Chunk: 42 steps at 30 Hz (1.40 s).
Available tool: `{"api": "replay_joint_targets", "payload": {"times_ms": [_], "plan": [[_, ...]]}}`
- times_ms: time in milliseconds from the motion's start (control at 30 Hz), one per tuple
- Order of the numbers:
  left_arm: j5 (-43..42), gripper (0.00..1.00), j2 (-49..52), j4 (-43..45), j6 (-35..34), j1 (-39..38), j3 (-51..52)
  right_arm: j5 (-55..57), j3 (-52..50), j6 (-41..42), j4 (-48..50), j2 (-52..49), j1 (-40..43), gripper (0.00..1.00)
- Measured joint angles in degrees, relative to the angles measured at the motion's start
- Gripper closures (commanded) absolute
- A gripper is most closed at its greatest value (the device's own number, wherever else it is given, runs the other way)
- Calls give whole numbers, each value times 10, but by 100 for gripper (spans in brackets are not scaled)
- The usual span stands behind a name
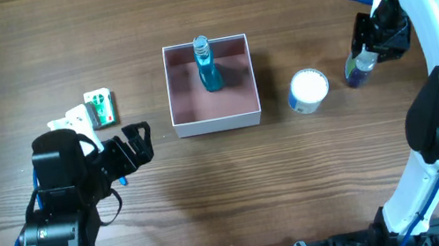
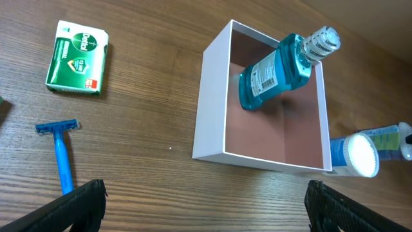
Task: Pack container
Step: 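Move the right gripper to the white pump bottle and grasp it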
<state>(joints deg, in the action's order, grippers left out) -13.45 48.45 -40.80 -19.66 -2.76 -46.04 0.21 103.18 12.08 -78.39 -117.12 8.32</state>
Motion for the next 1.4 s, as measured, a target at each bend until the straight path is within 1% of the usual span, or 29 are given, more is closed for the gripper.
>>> {"api": "replay_joint_targets", "payload": {"times_ms": [567,667,733,933,1067,1133,1167,1233,1267,1400], "plan": [[0,0,0,-2,0,0,0,0,0,0,26,0,0,48],[0,0,0,-2,0,0,0,0,0,0,26,0,0,58],[0,0,0,-2,0,0,0,0,0,1,26,0,0,63],[0,0,0,-2,0,0,0,1,0,0,26,0,0,63],[0,0,0,-2,0,0,0,1,0,0,26,0,0,71],[0,0,0,-2,0,0,0,1,0,0,26,0,0,72],[0,0,0,-2,0,0,0,1,0,0,26,0,0,74],[0,0,0,-2,0,0,0,1,0,0,26,0,0,93],[0,0,0,-2,0,0,0,1,0,0,26,0,0,96],[0,0,0,-2,0,0,0,1,0,0,26,0,0,96]]}}
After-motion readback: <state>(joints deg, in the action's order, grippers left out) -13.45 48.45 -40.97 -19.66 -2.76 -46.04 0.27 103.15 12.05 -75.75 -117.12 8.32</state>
